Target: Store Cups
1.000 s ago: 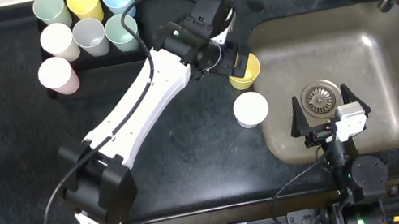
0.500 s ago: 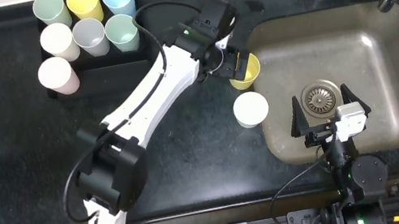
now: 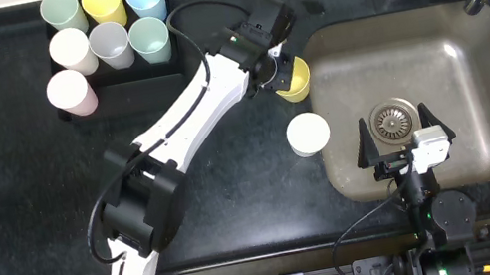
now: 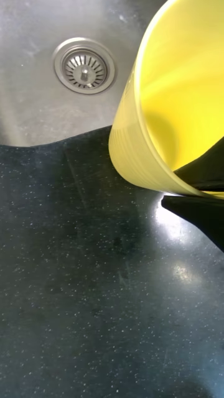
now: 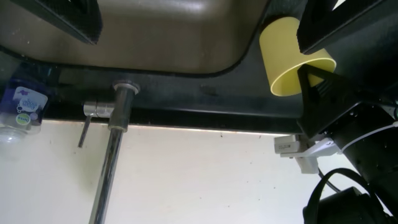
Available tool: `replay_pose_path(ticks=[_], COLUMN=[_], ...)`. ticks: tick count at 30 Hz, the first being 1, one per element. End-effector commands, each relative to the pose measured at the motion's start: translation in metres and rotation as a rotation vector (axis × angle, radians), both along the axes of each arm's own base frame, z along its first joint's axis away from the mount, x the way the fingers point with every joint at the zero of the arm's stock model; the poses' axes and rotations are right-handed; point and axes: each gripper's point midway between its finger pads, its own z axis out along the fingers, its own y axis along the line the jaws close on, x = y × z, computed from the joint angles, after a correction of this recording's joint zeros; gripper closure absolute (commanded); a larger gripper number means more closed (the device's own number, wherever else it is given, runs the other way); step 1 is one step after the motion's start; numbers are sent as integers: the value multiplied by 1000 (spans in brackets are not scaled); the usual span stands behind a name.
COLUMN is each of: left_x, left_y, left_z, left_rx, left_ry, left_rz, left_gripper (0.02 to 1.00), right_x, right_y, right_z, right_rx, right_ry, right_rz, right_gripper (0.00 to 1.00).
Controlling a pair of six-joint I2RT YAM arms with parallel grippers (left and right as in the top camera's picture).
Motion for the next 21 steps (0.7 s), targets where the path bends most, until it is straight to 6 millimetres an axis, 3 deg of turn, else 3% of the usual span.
replay_pose_path(ticks=[1,4,8,16,21], left_x=[10,14,8,-27,-45], left_y=[-7,2,33,139,204], left_z=[18,46,94,182,210], left_rx=[-14,12,69,121,132], left_ry=[-33,-67,-93,-120,-141], left_rz=[-3,19,78,325,451], left_gripper=[982,980,982,982,980], right_x=[0,0,0,0,0], right_y=[0,0,0,0,0], right_z=[-3,-3,-3,-3,-3], right_rx=[3,3,3,3,3], right_ry=[-2,-2,-2,-2,-2], right_rz=[0,0,0,0,0], right_gripper=[5,5,5,5,3])
